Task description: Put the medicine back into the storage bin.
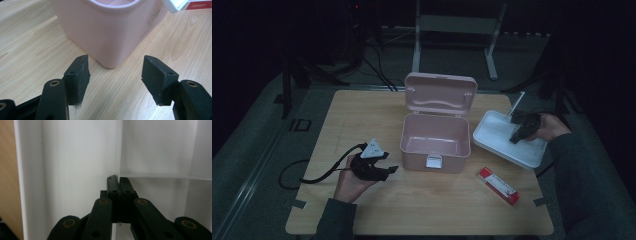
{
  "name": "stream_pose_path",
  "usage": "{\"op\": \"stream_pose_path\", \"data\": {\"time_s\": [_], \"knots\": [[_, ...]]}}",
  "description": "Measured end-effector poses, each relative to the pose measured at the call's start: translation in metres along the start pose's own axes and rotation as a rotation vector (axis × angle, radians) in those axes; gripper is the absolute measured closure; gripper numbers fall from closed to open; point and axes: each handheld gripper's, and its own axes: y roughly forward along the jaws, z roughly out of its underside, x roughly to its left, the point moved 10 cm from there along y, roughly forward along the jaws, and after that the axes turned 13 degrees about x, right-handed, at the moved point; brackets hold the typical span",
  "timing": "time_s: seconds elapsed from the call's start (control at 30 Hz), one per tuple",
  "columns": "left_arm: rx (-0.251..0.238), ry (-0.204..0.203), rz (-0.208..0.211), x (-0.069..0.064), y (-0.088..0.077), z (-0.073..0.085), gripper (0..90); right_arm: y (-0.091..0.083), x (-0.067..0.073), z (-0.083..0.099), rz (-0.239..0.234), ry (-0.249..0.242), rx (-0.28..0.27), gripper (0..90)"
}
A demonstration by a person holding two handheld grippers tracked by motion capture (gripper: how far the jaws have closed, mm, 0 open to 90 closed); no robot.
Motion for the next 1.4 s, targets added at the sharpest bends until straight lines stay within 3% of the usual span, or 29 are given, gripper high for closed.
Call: {"op": "stream_pose_path", "data": {"time_s": [0.17,0.23,0.4,0.7,0.83,1.0,1.4], "knots": [[-0.001,0.001,0.005,-0.001,0.002,0.0,38.8,0.032,-0.005,-0.012,0.007,0.029,0.034,89.9],[-0.001,0.0,0.005,-0.001,0.002,0.0,38.8,0.043,-0.008,-0.015,0.046,0.034,0.063,90.0],[-0.003,-0.003,0.002,0.0,0.001,0.0,38.8,0.069,-0.003,-0.021,0.024,0.036,0.094,89.9],[0.002,0.0,0.004,-0.001,0.002,0.001,38.8,0.085,0.0,-0.023,0.025,0.038,0.107,88.8],[0.002,-0.002,0.005,0.0,0.004,0.001,38.8,0.085,-0.002,-0.02,0.023,0.057,0.092,82.5],[0.008,-0.002,0.011,-0.001,0.008,0.001,38.7,0.072,0.004,-0.018,0.039,0.049,0.053,76.8],[0.001,-0.006,0.007,0.0,0.006,0.001,38.8,0.053,0.031,-0.016,0.007,0.069,-0.053,64.4]]}}
